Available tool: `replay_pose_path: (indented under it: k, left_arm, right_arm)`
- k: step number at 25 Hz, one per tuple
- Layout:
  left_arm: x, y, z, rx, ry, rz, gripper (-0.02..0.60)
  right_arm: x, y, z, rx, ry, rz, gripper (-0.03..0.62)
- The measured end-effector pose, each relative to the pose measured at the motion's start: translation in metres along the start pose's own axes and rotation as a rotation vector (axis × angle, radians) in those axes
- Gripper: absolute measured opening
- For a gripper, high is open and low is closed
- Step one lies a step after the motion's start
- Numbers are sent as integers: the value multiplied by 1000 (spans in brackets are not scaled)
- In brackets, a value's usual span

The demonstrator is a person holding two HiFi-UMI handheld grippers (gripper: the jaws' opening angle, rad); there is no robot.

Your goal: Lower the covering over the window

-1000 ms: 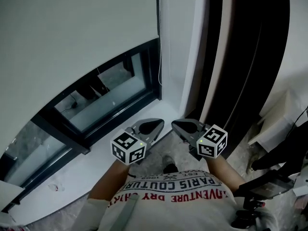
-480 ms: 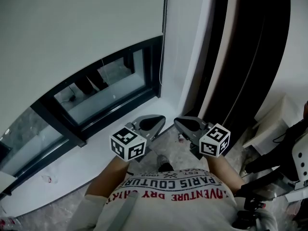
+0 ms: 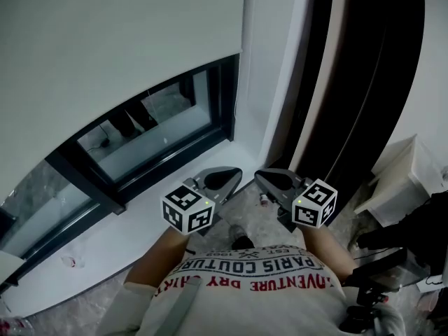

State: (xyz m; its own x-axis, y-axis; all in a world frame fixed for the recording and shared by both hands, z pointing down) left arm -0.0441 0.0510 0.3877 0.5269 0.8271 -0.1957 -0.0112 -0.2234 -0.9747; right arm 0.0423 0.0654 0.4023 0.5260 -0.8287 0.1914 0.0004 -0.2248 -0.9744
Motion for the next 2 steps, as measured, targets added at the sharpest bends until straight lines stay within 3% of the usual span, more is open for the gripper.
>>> replay_pose_path:
  k: [2]
  left_arm:
    - [2,-2,-4,-8,-2,2,2]
  right_arm:
    - [3,0,3,1,-1,-4,-2]
Point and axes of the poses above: the fingertips, and each gripper's own axes: z backward along the fingers, x to its right, y out of its top, the point moved 3 cm from there along z, backward along the fingers, and after that the axes turned 6 degrees about y, right-handed, at the moved point
